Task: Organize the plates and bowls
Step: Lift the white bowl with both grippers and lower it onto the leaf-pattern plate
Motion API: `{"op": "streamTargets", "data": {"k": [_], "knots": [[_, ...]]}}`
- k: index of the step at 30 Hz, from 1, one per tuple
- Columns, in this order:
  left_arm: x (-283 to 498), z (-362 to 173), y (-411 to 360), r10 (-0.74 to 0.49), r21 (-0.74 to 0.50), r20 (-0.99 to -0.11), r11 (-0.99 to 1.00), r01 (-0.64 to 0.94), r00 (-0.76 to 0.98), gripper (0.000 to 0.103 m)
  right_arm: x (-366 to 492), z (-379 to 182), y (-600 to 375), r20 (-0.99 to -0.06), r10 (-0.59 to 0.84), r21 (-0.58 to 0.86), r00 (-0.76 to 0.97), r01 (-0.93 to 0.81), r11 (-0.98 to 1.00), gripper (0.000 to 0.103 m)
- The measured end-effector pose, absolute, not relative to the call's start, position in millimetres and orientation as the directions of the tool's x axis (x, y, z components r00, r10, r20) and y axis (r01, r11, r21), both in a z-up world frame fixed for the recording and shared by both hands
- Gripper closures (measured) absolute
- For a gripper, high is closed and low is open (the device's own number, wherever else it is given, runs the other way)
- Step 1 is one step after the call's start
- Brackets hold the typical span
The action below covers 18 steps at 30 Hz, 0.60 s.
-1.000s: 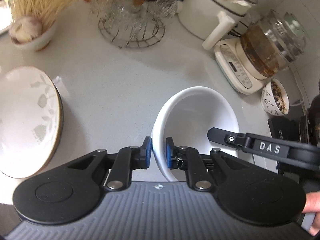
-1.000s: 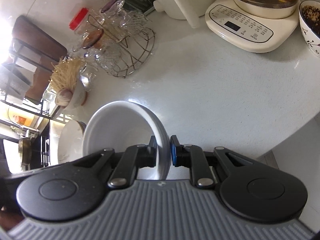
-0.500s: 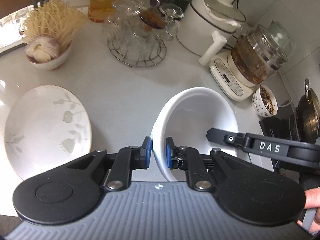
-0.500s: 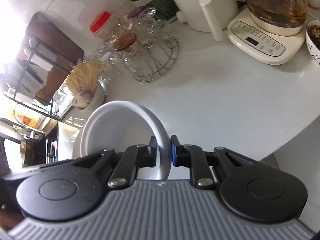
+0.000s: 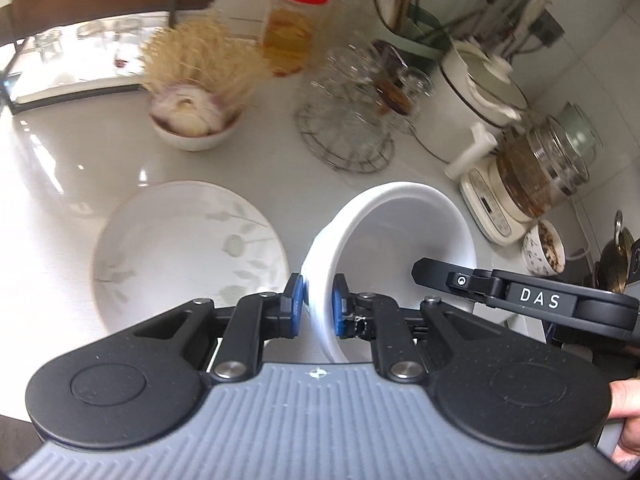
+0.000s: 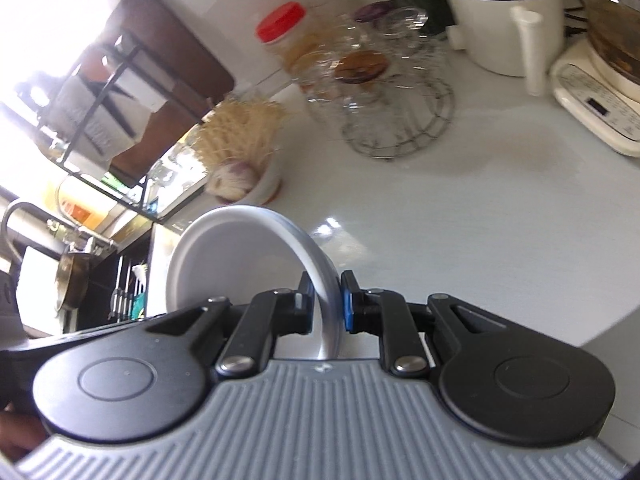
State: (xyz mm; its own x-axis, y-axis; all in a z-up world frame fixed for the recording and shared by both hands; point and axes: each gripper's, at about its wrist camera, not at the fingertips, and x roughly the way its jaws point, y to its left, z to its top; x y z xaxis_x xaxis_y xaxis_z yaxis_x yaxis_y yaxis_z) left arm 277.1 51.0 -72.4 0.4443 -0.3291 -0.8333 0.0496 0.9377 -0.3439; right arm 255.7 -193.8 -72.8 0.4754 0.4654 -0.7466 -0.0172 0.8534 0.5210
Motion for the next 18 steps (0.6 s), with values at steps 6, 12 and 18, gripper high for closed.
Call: {"op": "streamTargets", "data": {"k": [6,12,18], "knots": [[274.3,-72.6,88.8,-0.295,-0.340,-0.831,0.940,-0.011,0.472,0.087,264.6,-74.1,-157.5,-0.743,0.498,0.525,0.448,-0.073,0.848,0.086],[272.0,-81.4,124.2,-0.275,-0.353,-0.834,0.932,-0.079,0.479,0.087,274.9,-80.9,-124.9,-0.747,0.524,0.533,0.410,-0.101,0.840,0.086],[277.9,-102.6,154.4,-0.282,-0.371,-0.845,0.921,-0.118,0.454,0.087,285.6,-95.9,-99.2,-0.765,0.526,0.532,0.373,-0.094,0.841,0.086]]}}
